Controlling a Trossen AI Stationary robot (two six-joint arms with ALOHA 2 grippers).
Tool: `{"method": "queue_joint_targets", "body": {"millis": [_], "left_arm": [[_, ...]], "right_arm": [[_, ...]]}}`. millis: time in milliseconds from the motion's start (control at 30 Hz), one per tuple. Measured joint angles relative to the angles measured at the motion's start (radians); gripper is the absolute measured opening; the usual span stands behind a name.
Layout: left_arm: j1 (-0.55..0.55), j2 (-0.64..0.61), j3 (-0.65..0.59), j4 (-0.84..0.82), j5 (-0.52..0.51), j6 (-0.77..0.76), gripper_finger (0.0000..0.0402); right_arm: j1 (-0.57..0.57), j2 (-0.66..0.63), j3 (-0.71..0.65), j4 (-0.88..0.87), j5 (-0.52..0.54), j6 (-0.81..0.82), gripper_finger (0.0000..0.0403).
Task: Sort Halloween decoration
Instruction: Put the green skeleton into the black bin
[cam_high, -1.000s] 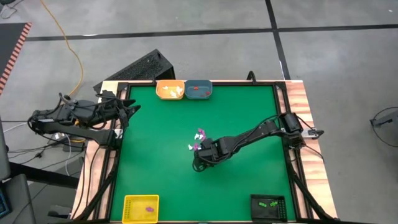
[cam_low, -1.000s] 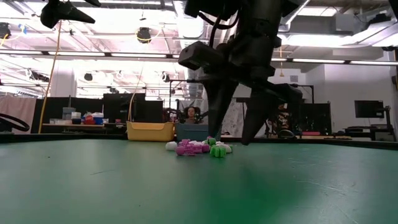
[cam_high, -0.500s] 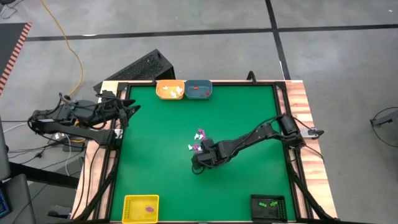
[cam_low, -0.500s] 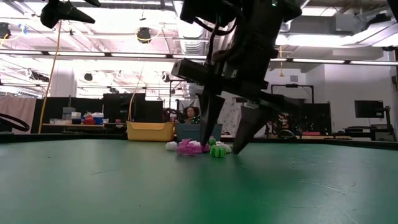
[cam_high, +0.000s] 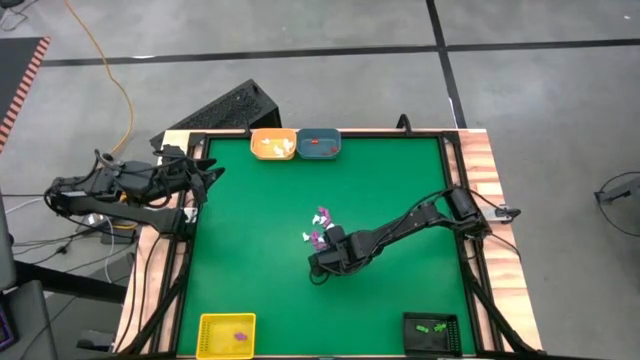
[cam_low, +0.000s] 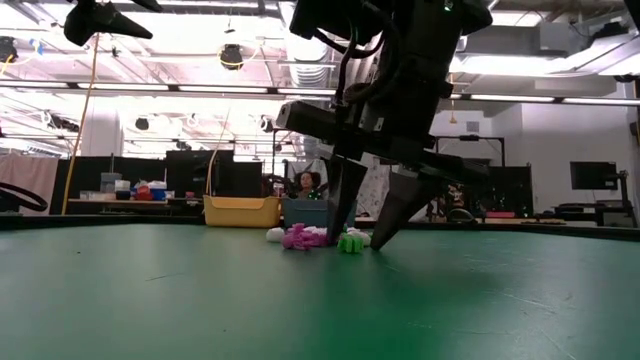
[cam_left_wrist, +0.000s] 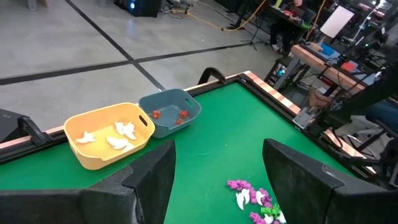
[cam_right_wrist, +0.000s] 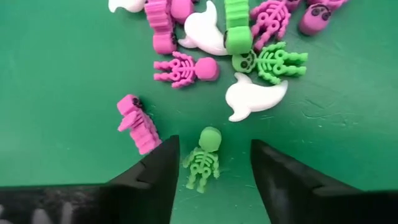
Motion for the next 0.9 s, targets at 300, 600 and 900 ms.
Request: {"method": "queue_joint_targets", "body": {"millis": [300, 600, 900], "left_arm": [[0.0, 0.0, 0.0, -0.005, -0.002, -0.002, 0.0231], [0.0, 0.0, 0.0, -0.005, -0.002, -0.004, 0.0231], [0.0, 0.0, 0.0, -0.009, -0.001, -0.004, 0.0231]], "right_arm": [[0.008, 0.003, -0.001, -0.012, 0.011, -0.037, 0.0115], [0.024, 0.002, -0.001, -0.011, 0.012, -0.037, 0.0064], [0.052, -0.013, 0.028, -0.047, -0.031, -0.082, 0.0054]]}}
